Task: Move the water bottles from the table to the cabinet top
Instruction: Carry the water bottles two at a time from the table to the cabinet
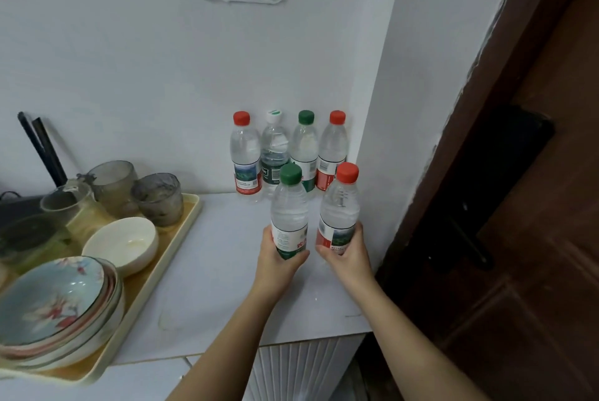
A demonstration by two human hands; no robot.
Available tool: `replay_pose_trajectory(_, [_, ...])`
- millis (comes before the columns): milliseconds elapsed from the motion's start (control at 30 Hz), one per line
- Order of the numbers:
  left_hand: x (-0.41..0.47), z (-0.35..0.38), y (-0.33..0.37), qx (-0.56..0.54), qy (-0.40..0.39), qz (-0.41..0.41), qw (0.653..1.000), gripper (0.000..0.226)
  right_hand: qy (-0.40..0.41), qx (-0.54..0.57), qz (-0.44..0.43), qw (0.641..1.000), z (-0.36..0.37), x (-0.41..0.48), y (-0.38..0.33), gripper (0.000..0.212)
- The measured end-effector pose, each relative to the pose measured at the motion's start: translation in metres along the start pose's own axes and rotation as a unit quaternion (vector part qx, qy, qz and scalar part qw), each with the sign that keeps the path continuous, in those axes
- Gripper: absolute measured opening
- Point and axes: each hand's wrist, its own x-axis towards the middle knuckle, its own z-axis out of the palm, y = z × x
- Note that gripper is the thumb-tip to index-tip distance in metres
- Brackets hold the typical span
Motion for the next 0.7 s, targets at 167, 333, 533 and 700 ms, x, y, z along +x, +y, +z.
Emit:
replay_pose_trajectory(167, [0.017,-0.006,0.001,0.111,-0.040,0.019,0.993,0.065,-0.053,-0.042,-0.003,0.998,-0.010,0.007,0.007,0.078])
replay_pose_trajectory(333, [0.013,-0.012,0.000,0.194,0.023,0.011,0.981,0.065,0.018,-0.097,-0.010,0.995,-0.015,0.005,0.016,0.076])
replay_pose_trajectory(533, [0.030,0.000,0.005,0.187,0.034,0.016,0.982,0.061,0.070,-0.094,-0.005,0.993,-0.006,0.016,0.014,0.058])
replay_pose_trajectory(700, [0.051,0.010,0.009,0.195,0.029,0.025,0.980,0.059,0.090,-0.156,-0.040,0.983,-0.002,0.033,0.011,0.054])
